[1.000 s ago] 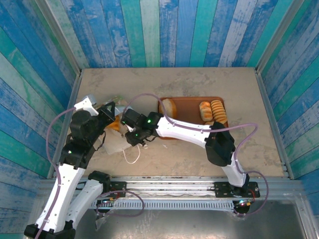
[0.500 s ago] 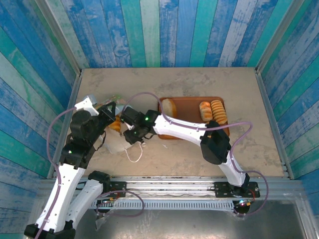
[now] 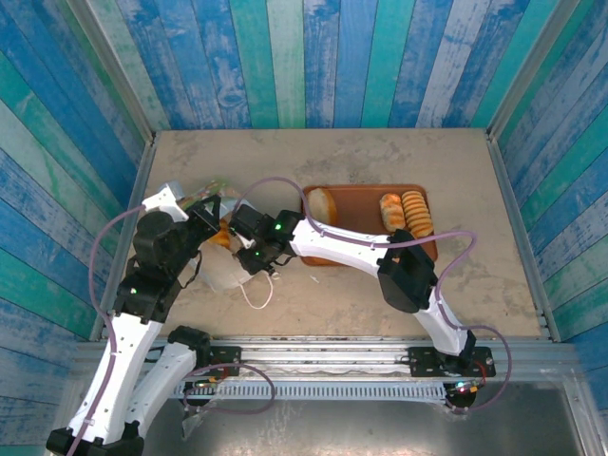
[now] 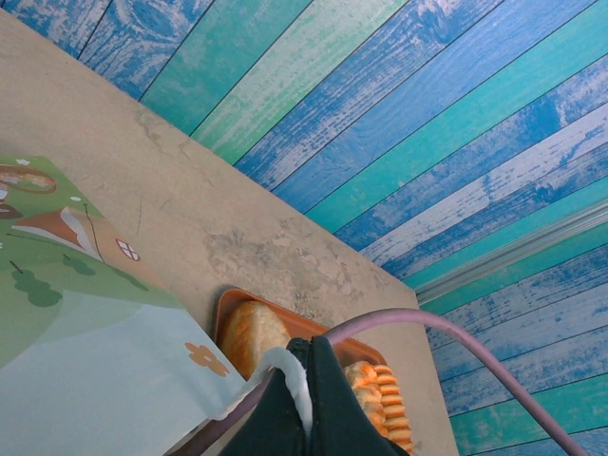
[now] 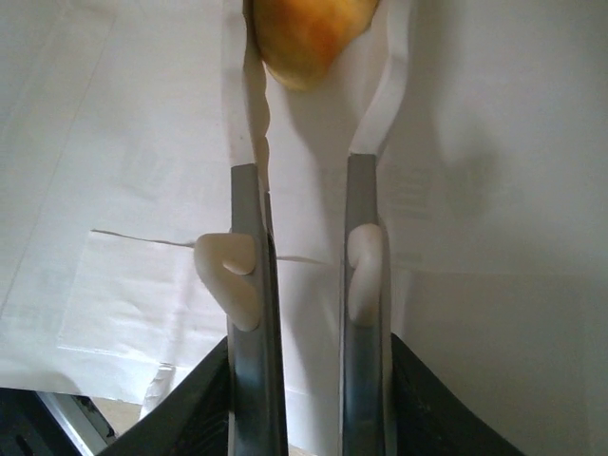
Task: Take the fake bread out of the paper bag
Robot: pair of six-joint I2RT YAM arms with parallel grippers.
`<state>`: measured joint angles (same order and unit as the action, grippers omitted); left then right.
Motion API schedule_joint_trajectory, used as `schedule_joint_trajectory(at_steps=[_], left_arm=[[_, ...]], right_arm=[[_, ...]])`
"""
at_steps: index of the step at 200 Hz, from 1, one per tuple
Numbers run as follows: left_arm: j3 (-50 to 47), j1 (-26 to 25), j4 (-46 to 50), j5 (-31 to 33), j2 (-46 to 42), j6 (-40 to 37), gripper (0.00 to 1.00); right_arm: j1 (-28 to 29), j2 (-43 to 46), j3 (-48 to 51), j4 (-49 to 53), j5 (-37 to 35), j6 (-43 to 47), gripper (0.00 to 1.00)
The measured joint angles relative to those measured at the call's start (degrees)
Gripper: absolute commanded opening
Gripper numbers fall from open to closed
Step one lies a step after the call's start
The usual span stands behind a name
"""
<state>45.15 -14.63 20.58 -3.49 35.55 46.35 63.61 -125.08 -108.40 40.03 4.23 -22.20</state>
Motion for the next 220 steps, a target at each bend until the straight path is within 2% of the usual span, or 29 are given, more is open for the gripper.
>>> schedule_joint_trajectory(at_steps=[46,143,220], left_arm=[[0.0,0.0,0.1,1.0,-0.3,0.0,0.00],[0.0,0.0,0.0,1.2,0.2,0.0,0.00],[-0.7,0.0,-1.0,1.0,1.4,0.4,0.00]], right_arm=[[0.0,7.2,7.6,-1.7,1.6,2.1,0.33],[0.0,20.6,17.5,-3.7,5.8,5.9,0.33],[0.0,37.9,31.0,-2.5,6.8,11.3,0.32]])
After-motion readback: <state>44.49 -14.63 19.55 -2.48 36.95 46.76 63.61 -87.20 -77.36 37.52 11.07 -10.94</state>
